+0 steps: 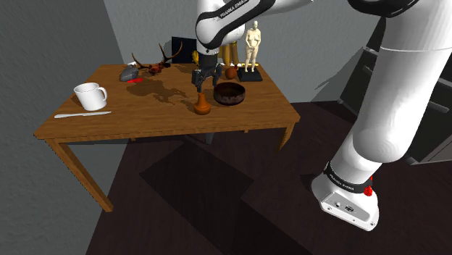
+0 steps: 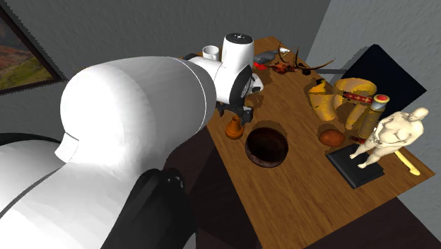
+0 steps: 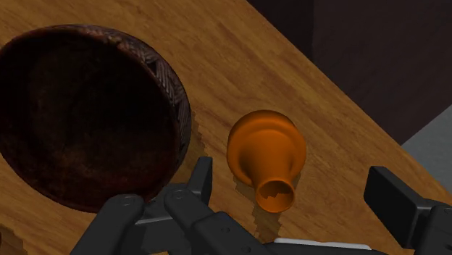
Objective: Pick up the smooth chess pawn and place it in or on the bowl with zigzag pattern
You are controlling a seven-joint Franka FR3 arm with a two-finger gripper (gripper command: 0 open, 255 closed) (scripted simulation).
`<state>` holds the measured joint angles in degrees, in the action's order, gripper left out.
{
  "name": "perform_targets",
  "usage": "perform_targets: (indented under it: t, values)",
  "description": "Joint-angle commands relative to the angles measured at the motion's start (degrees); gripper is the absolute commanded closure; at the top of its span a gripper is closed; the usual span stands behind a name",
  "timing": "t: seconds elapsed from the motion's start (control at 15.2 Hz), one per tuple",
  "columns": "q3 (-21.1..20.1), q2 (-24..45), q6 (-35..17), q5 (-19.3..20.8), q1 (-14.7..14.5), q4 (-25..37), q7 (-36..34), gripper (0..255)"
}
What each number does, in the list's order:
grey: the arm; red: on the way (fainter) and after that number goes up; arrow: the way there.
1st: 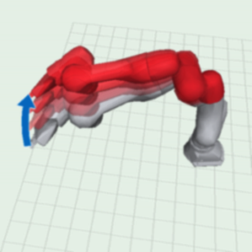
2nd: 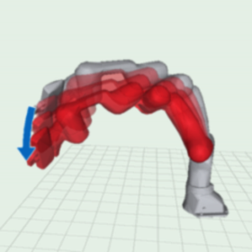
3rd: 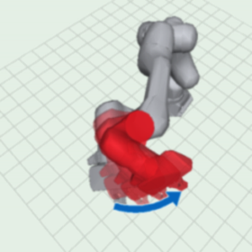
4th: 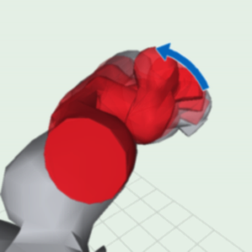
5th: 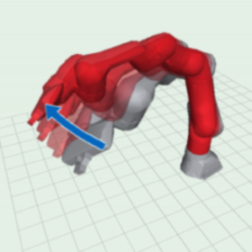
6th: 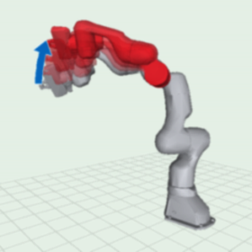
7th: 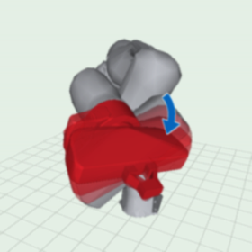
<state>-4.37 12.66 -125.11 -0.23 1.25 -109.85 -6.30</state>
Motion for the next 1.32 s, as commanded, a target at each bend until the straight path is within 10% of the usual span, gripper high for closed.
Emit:
perform_targets:
  t: [0.0, 1.06, 1.12, 1.25]
  values:
    - [0.2, 4.4, -0.4, 0.9, -0.3, 4.5, -0.8, 0]
    - [0.4, 9.2, -5.2, 1.5, -0.6, 4.8, -1.2, 0]
    - [0.4, 9.2, -5.2, 1.5, -0.6, 4.8, -1.2, 255]
    - [0.4, 9.2, -5.2, 1.5, -0.6, 4.8, -1.2, 255]
